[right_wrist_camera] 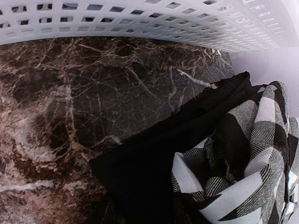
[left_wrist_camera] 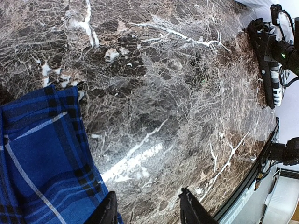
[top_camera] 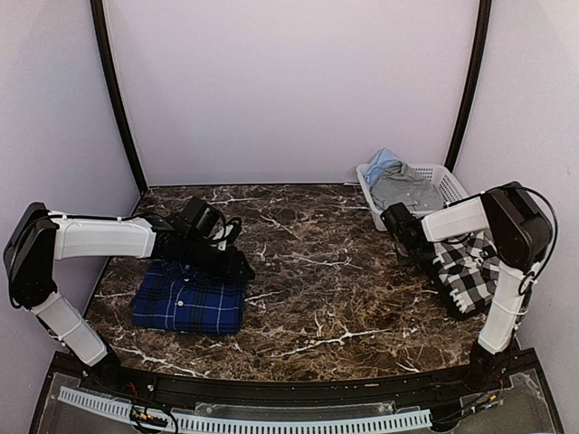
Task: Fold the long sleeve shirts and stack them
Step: Move the square-folded shirt to the center of the board.
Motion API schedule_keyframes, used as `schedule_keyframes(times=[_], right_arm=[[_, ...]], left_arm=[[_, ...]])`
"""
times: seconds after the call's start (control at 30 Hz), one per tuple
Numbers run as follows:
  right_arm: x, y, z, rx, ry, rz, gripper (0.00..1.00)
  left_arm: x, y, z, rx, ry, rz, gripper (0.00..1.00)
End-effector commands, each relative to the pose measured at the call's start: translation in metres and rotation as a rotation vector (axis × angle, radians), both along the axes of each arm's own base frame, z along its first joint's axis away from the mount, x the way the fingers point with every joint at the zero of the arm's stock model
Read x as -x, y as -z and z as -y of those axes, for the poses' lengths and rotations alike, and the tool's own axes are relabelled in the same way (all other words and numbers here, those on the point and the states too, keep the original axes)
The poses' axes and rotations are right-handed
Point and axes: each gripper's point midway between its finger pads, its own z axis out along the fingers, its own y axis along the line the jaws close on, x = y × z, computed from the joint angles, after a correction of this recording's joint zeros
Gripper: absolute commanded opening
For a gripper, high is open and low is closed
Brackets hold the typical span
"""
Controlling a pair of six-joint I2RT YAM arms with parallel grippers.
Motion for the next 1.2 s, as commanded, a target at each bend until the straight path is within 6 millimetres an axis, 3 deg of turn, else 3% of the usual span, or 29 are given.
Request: schedule_keyframes(times=[0.0, 0.17, 0.33, 0.5, 0.67, 0.83, 0.93, 1.03, 1.07, 1.17], right_arm=[[0.004, 0.016, 0.012, 0.056, 0.011, -0.051, 0.32], [0.005, 0.015, 0.007, 0.025, -0.003, -0.046, 0.0], [0.006, 0.002, -0.032, -0.07, -0.08, -0.025, 0.0], [0.017, -0.013, -0.107, -0.193, -0.22, -0.007, 0.0], [0.042, -0.027, -0.216, -0.348, -0.434, -0.008, 0.0], [0.095, -0.023, -0.341, -0.435, -0.732, -0.085, 0.0], [0.147, -0.023, -0.405, -0.482, -0.933, -0.137, 0.0], [0.183, -0.02, -0.429, -0.502, -1.042, -0.182, 0.0], [0.188, -0.021, -0.43, -0.516, -1.052, -0.189, 0.05], [0.194, -0.037, -0.424, -0.557, -1.049, -0.179, 0.32]], left_arm=[[0.001, -0.007, 0.0, 0.017, 0.009, 0.012, 0.44], [0.001, -0.008, -0.001, 0.01, 0.002, 0.014, 0.44], [-0.004, -0.011, -0.007, -0.01, -0.034, 0.038, 0.44], [-0.012, -0.018, -0.014, -0.027, -0.08, 0.068, 0.44], [-0.017, -0.021, -0.022, -0.034, -0.112, 0.077, 0.44], [-0.021, -0.02, -0.025, -0.044, -0.132, 0.072, 0.44], [-0.021, -0.017, -0.03, -0.058, -0.149, 0.065, 0.44], [-0.02, -0.014, -0.036, -0.071, -0.165, 0.055, 0.44], [-0.02, -0.012, -0.038, -0.073, -0.172, 0.051, 0.44], [-0.019, -0.011, -0.039, -0.069, -0.171, 0.044, 0.44]])
